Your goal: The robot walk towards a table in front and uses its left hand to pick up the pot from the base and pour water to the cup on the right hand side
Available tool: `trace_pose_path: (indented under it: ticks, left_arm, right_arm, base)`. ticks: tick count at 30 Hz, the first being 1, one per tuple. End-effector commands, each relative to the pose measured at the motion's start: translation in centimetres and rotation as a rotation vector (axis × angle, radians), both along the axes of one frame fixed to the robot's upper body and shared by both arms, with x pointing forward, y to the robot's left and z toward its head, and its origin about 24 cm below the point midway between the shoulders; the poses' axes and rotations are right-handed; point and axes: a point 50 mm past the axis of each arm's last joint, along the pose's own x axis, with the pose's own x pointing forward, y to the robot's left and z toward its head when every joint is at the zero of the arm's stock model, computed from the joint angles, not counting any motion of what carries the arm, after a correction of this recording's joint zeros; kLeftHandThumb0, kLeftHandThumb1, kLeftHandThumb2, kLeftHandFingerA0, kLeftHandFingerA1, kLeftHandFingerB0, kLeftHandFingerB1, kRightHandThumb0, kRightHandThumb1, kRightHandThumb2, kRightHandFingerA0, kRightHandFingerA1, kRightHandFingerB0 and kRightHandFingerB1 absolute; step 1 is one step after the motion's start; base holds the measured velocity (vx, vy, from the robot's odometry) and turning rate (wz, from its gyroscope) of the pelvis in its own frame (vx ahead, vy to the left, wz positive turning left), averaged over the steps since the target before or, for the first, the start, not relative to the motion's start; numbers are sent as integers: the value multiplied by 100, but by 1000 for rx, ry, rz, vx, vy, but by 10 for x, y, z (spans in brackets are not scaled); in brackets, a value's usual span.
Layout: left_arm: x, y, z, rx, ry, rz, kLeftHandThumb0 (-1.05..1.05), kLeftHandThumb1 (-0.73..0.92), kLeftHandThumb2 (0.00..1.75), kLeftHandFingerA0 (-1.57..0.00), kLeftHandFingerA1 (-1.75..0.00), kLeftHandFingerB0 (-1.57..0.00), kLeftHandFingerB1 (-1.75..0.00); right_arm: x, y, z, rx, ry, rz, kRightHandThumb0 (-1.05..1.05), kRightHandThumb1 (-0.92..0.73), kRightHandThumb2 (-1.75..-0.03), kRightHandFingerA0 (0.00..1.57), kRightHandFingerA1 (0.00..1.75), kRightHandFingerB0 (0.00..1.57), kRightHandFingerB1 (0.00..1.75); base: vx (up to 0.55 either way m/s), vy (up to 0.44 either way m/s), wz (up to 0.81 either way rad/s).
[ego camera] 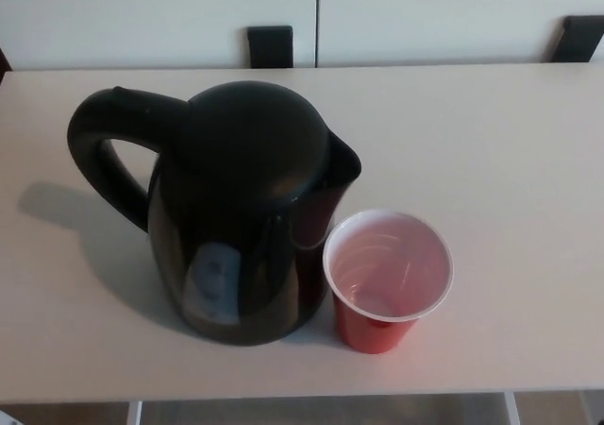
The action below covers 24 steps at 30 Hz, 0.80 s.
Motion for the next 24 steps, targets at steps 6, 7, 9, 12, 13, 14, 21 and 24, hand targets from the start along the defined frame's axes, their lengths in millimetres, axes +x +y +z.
trace_pose_path:
  ticks: [6,7,9,12,13,14,21,24]
  left_arm:
    - [-26,-32,-35,18,272,-101,-83,72,101,-4,-19,-4,-17]
    - [-21,-32,-35,13,255,-95,-83,72,101,-4,-19,-4,-17]
    - [-18,-31,-35,11,251,-93,-81,73,102,-1,-19,-1,-18]
    - [-3,-29,-33,16,224,-94,-81,74,102,-5,-18,-5,-20]
    - [10,-29,-31,17,196,-123,-83,78,107,0,-14,0,-15]
    - [16,-30,-30,20,182,-138,-83,77,106,0,-15,0,-13]
    - [48,-39,-30,23,139,-220,-81,79,108,0,-17,0,-18]
    - [59,-48,-34,68,153,-285,-82,80,108,0,-14,0,-14]
  right_arm:
    - [-32,-9,-11,-36,79,-6,-36,-52,-67,34,46,34,43]
    - [-33,-9,-11,-37,79,-18,-36,-52,-67,34,46,34,43]
    - [-33,-9,-12,-36,79,-19,-28,-58,-57,34,40,33,36]
    - [-36,-9,-13,-28,82,-21,-30,-58,-57,36,41,32,36]
    - [-38,-7,-14,-27,85,-18,-38,-52,-68,35,49,33,44]
    - [-39,-6,-15,-29,85,-14,-31,-58,-57,35,43,35,38]
    - [-42,-4,-18,-32,100,-10,-30,-57,-57,33,42,33,37]
    - [-42,-3,-18,-28,98,-15,-29,-57,-56,35,42,33,37]
  base:
    - [0,0,0]
    - [0,0,0]
    - [0,0,0]
    - [0,0,0]
    - [0,0,0]
    - [0,0,0]
    - [0,0,0]
    - [2,-2,2]
